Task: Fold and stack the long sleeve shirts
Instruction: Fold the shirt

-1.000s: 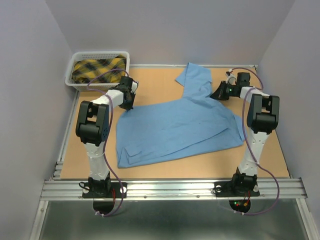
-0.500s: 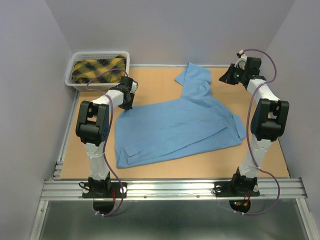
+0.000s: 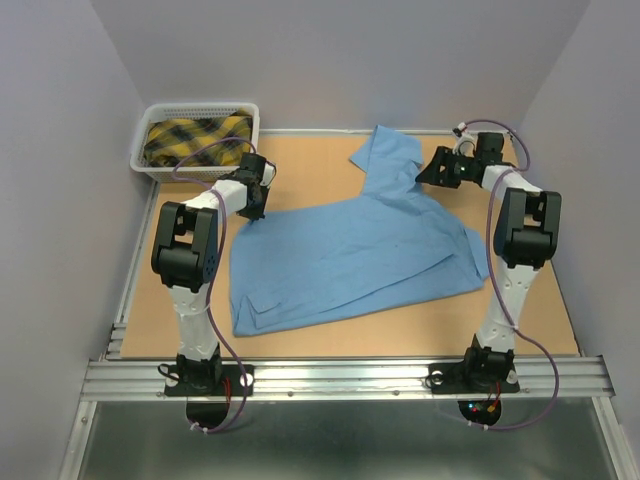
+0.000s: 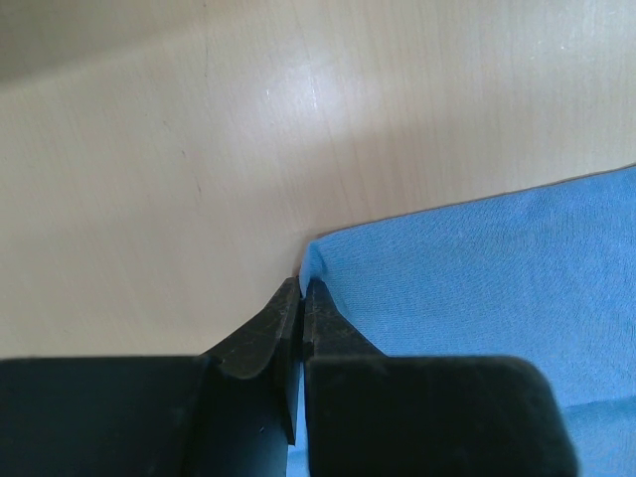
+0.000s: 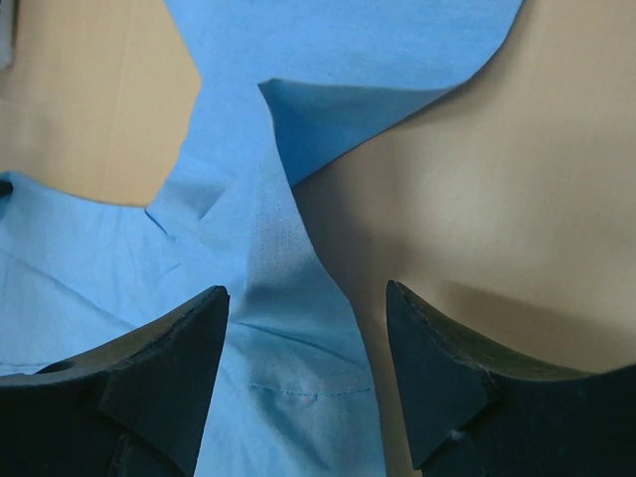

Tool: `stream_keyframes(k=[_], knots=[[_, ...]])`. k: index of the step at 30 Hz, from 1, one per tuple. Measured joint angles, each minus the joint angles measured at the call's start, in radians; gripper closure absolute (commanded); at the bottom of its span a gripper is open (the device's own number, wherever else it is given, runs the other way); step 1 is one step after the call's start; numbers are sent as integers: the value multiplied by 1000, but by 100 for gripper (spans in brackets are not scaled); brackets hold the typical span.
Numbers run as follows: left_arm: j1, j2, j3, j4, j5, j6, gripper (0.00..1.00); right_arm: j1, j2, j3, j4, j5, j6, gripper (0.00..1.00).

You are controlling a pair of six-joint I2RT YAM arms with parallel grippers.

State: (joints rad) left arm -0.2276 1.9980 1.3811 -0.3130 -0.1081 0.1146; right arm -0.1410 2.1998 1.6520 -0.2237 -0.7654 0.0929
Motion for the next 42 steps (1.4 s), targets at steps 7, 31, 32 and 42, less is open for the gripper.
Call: stream_keyframes(k=[7,31,32,42], knots=[[0,0,0,0,2,0,99,1,39,0,0,-97,-46,32],[-3,0,-1,5,-13,-4,100,36,34,23,-43,39,-72,99],[-5,0,-1,6,-16,-5,100,40,11,26,-50,64,-78,99],[-39,3,-1,40,-9,-24,100,109,-159,31,-58,397,-208,82]])
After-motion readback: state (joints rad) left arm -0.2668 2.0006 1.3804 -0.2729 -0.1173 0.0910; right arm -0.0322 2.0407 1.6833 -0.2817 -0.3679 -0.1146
